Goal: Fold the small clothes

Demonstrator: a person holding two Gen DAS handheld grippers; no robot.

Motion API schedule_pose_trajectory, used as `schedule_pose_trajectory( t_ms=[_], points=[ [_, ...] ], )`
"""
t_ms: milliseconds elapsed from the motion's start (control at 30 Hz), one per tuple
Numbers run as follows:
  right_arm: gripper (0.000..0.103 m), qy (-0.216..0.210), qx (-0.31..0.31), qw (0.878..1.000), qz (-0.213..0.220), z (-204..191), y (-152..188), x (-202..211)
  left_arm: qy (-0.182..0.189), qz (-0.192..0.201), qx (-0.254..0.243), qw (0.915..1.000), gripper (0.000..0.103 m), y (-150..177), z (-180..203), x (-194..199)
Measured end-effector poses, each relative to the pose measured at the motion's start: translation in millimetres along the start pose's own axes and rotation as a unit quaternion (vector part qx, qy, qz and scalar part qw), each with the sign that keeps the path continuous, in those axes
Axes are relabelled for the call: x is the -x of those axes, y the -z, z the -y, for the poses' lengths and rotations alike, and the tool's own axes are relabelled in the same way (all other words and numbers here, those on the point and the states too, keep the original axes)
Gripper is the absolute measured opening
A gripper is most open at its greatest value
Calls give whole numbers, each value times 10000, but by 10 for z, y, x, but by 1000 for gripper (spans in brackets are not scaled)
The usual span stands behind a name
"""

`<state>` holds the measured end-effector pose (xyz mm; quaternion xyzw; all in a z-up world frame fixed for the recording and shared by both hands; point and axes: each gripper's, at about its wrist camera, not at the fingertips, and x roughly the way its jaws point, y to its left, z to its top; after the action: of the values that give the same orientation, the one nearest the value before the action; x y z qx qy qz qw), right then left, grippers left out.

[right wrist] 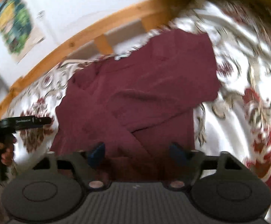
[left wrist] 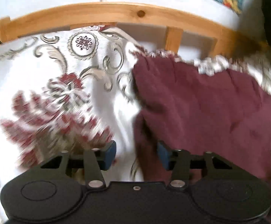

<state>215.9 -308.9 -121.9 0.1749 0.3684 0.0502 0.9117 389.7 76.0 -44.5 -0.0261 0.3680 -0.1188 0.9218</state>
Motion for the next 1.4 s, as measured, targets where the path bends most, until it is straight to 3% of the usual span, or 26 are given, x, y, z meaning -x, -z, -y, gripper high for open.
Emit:
schedule_pose_trajectory(
  t_ms=[100,200,300,400,467,567,633,700,767,800,833,867,900,967,1000,1033,1067,1133,1200,1300,1367,1400],
  points=[
    [59,6,-189,9996,-192,107,12,-84,256,73,142,9995,50,-153,3,-231],
    [51,66,-31,9994,-351,114,30,-201,234,-283,173,9992,50,-262,79,-505],
    [48,-71,-15,9988,-476,113,50,-232,226,-397,124,9989,21,-283,98,-610],
    [39,-129,63,9989,-453,96,54,-203,181,-88,345,9992,17,-222,50,-493],
    [28,-139,79,9989,-430,93,45,-193,101,205,611,9979,17,-173,-24,-388],
    [27,-157,126,9987,-463,74,47,-200,23,274,1275,9915,18,-102,-212,-407],
    [27,-149,185,9982,-542,52,53,-222,-122,60,1346,9908,21,-67,-257,-491],
    [29,-137,222,9980,-572,44,51,-219,-79,100,1292,9915,29,-76,-248,-455],
    [37,-154,177,9982,-550,54,44,-199,-74,324,1134,9930,49,-141,-226,-356],
    [40,-176,153,9983,-542,51,48,-194,-48,487,982,9940,65,-185,-208,-302],
    [43,-211,150,9982,-536,50,48,-187,-14,632,780,9950,74,-246,-182,-283],
    [43,-246,183,9980,-544,47,53,-188,7,646,611,9960,74,-309,-161,-307],
    [43,-256,225,9977,-579,39,62,-203,1,542,488,9973,73,-374,-135,-378],
    [42,-282,293,9969,-679,10,84,-247,-82,71,334,9994,53,-483,-104,-596],
    [42,-308,330,9964,-720,1,92,-265,-64,-168,277,9995,16,-519,-98,-705],
    [35,-311,362,9962,-724,-6,99,-272,41,-288,247,9993,6,-545,-81,-775],
    [21,-304,395,9962,-714,-15,107,-275,22,-135,209,9997,5,-562,-46,-776],
    [4,-263,429,9960,-733,8,123,-257,-31,396,-56,9992,5,-605,44,-684],
    [3,-341,384,9966,-644,48,117,-207,-189,726,-205,9970,5,-623,81,-649],
    [3,-159,645,9965,-515,23,117,-182,-698,517,-302,9958,6,-595,72,-783],
    [5,-16,781,9953,-566,-10,130,-219,-922,412,-236,9946,12,-537,47,-814],
    [6,37,810,9950,-585,-18,140,-227,-940,446,-165,9944,22,-518,27,-780]
  ],
)
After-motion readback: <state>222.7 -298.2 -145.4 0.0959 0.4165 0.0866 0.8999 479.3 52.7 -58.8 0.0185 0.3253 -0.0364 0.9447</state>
